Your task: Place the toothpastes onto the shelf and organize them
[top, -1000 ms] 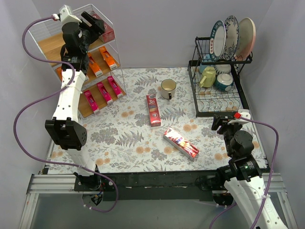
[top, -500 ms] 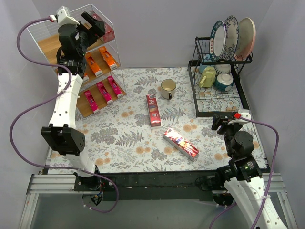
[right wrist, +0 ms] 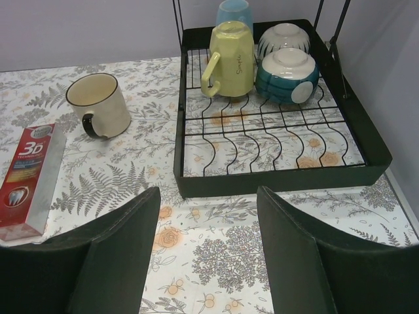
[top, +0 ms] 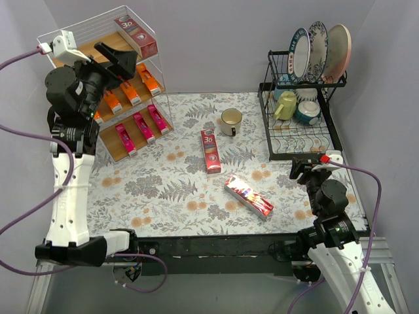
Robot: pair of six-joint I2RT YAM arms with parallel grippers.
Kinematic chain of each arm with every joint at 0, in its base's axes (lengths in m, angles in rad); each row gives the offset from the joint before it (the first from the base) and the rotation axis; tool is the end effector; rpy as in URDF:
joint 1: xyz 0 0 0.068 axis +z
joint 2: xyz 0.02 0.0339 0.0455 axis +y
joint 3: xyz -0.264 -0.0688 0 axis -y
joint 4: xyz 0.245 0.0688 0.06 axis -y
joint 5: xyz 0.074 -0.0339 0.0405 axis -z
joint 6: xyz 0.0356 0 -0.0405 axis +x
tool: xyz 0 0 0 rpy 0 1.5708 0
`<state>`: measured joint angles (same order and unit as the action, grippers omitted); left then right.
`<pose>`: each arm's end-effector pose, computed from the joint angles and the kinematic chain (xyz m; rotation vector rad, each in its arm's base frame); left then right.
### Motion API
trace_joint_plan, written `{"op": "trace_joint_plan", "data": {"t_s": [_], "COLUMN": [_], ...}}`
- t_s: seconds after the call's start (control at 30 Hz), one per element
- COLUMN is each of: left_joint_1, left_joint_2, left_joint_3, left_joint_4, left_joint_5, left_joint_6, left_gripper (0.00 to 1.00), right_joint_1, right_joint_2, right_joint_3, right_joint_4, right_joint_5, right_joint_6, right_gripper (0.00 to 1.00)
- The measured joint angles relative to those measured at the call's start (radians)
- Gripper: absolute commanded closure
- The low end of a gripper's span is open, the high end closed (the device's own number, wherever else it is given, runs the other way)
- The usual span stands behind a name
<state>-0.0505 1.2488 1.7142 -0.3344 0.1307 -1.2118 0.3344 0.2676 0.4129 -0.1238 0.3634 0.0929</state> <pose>0.2363 -0.0166 0.5418 -0.7475 1.3486 -1.1159 0.1046 0.0230 0.2805 0.1004 1.5477 0.0565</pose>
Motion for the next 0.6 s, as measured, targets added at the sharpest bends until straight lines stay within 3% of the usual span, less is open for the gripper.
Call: {"op": "trace_joint_plan", "data": {"t_s": [0.17,0.3,0.6], "left_joint_1": [-0.055,-0.180,-0.621], "left_joint_2": [-0.110,-0.154,-0.122], "left_joint_3": [-0.154,-0.304,-0.621], "left_joint_4": [-0.045,-0.077,-0.086], "left_joint_5": [0.044,0.038,-0.195], "left_joint_6": [0.008,0.011,-0.054], "left_gripper": [0.02,0.02,0.02], "right_joint_1": [0.000,0.001,0.002], "right_joint_2": [0.000,0.000,-0.003], "right_joint_3": [0.000,0.000,0.000], "right_joint_4": [0.001,0.002,0.008], "right_joint_5": [0.000,-0.001,-0.003], "right_joint_6": [0.000,0.000,0.000], "right_gripper": [0.31,0.31,0.31]}}
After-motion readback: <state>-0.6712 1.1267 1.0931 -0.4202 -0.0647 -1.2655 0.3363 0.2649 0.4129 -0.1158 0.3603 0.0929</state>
